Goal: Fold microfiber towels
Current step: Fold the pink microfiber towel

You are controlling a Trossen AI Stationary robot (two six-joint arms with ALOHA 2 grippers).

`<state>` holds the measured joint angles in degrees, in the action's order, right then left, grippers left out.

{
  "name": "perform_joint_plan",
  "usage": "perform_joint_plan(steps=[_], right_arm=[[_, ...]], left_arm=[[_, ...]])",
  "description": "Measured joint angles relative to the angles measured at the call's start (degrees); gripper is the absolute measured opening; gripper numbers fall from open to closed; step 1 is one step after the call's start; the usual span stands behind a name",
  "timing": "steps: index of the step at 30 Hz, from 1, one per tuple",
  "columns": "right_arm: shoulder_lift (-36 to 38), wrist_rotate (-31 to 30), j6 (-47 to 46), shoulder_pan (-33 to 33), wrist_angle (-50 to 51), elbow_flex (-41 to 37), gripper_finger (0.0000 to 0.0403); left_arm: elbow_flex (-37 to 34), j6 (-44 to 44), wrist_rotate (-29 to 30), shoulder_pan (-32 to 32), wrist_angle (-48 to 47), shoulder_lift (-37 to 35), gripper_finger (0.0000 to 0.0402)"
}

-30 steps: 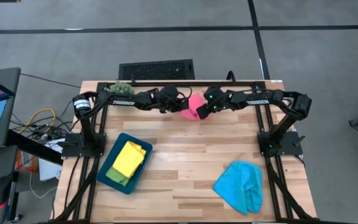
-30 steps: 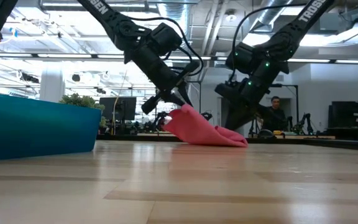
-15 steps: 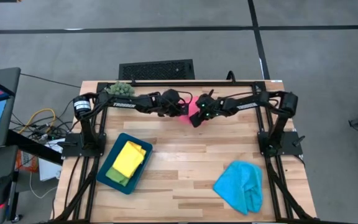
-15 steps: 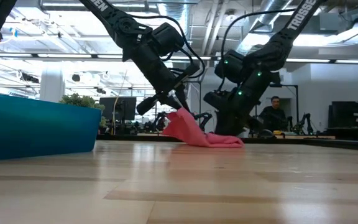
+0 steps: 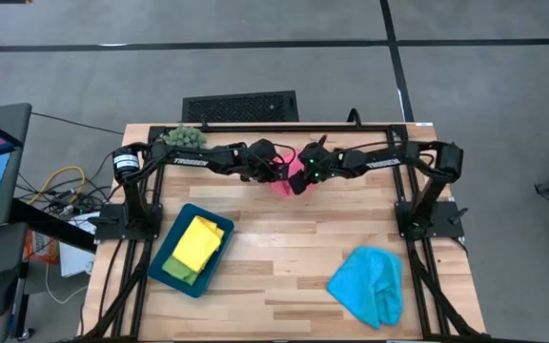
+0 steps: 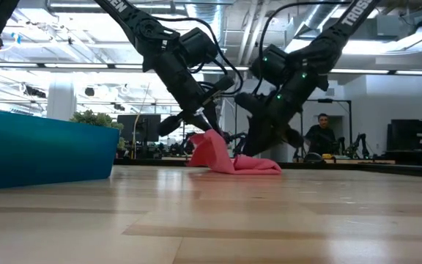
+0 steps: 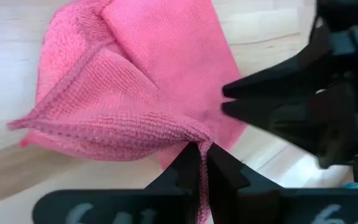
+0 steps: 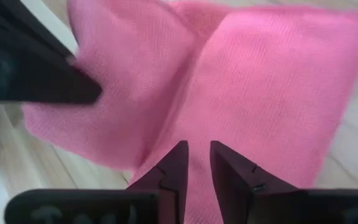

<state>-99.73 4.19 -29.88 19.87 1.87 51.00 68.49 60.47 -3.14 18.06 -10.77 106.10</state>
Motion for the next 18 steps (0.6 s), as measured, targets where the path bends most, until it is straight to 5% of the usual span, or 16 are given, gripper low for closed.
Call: perform_joint_plan(steps=[18], right_arm=[[3.66, 1.95, 1.54, 6.37, 0.78, -5.75, 0.0092]], left_arm=[[0.00, 2.94, 0.50, 0.00, 1.02, 0.00, 0.0002]])
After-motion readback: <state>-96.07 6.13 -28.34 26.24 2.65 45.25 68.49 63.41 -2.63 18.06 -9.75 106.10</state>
